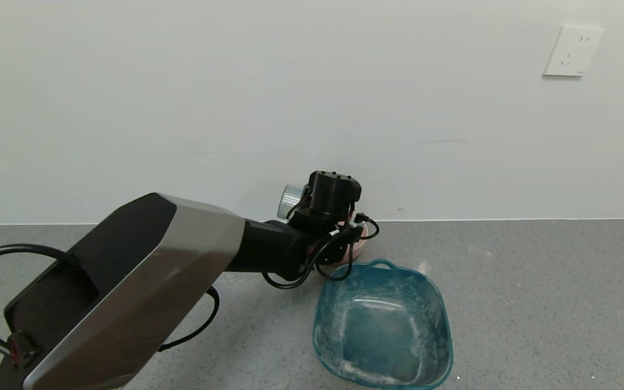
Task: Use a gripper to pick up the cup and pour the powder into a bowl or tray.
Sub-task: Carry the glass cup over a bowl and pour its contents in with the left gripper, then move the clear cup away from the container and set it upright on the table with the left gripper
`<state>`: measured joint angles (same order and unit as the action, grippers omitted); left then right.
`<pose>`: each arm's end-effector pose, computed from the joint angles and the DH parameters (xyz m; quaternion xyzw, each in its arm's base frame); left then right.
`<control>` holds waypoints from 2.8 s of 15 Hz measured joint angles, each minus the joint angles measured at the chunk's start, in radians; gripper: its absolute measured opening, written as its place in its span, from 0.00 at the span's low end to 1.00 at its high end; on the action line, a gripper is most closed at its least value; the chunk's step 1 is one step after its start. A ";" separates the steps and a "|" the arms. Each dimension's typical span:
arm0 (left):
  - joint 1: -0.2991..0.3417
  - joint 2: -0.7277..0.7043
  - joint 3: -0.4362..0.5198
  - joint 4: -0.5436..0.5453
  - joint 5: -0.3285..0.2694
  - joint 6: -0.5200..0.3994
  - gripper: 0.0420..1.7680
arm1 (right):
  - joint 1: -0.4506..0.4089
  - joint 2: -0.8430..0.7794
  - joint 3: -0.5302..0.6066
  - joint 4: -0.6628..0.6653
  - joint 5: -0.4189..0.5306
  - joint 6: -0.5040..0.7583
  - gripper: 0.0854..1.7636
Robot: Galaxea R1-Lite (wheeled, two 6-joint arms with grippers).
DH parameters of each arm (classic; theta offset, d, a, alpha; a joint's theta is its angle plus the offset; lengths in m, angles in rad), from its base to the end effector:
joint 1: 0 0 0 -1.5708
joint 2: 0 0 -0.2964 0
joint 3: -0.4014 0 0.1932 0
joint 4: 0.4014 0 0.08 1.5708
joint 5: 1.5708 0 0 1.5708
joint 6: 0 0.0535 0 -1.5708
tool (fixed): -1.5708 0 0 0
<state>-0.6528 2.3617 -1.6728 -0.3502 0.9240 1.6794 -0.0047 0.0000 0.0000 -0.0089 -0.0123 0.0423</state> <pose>0.4246 -0.2709 0.1164 0.8069 0.1785 0.0005 0.5631 0.0149 -0.0007 0.0767 0.0212 -0.0046 -0.0084 0.9997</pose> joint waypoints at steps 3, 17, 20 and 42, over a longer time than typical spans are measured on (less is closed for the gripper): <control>-0.001 -0.003 0.010 -0.026 0.000 -0.006 0.71 | 0.000 0.000 0.000 0.000 0.000 0.000 0.97; -0.004 -0.054 0.156 -0.193 -0.010 -0.126 0.71 | 0.000 0.000 0.000 0.000 0.000 0.000 0.97; -0.005 -0.066 0.237 -0.276 -0.014 -0.194 0.71 | 0.000 0.000 0.000 0.000 0.000 0.000 0.97; 0.137 -0.316 0.662 -0.332 -0.425 -1.183 0.71 | 0.000 0.000 0.000 0.000 0.000 0.000 0.97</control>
<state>-0.5155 2.0455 -1.0106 -0.6826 0.4991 0.4960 -0.0043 0.0000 0.0000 -0.0085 -0.0119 0.0428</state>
